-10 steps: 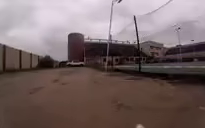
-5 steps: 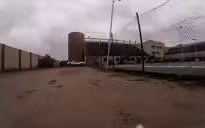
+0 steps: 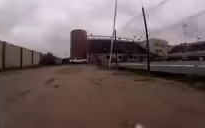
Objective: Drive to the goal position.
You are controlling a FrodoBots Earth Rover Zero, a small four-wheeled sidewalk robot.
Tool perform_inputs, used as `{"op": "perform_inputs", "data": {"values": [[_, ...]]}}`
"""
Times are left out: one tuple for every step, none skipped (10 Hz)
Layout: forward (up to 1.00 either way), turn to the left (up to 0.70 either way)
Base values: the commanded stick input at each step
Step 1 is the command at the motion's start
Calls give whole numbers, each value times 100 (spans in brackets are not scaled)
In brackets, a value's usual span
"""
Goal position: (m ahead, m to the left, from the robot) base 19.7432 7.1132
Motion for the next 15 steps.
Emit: {"op": "perform_inputs", "data": {"values": [[70,0],[70,0],[70,0],[70,0],[70,0],[70,0],[70,0],[70,0],[70,0],[70,0],[70,0],[70,0],[70,0],[70,0],[70,0]]}}
